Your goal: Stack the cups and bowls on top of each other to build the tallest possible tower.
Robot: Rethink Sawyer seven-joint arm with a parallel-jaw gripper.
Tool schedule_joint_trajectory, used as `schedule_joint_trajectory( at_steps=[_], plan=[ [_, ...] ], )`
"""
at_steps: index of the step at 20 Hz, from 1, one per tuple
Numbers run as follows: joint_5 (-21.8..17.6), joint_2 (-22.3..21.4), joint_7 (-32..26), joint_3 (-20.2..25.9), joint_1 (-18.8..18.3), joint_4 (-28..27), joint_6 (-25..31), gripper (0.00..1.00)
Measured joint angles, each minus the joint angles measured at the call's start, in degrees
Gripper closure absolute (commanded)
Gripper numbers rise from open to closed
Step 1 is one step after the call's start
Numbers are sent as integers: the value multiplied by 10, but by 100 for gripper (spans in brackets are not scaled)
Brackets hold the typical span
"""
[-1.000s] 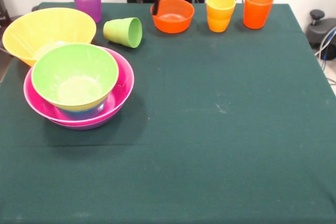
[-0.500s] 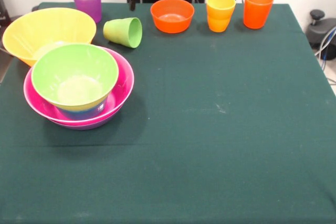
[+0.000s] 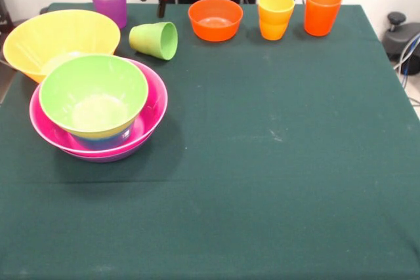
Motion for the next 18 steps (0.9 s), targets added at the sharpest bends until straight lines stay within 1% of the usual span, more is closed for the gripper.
schedule_joint_trajectory(
  at_steps=[7,13,18],
  plan=[
    [0,45,0,-11,25,-26,0,0],
    [0,61,0,-11,37,-29,0,0],
    [0,62,0,-11,45,-29,1,0]
  ],
)
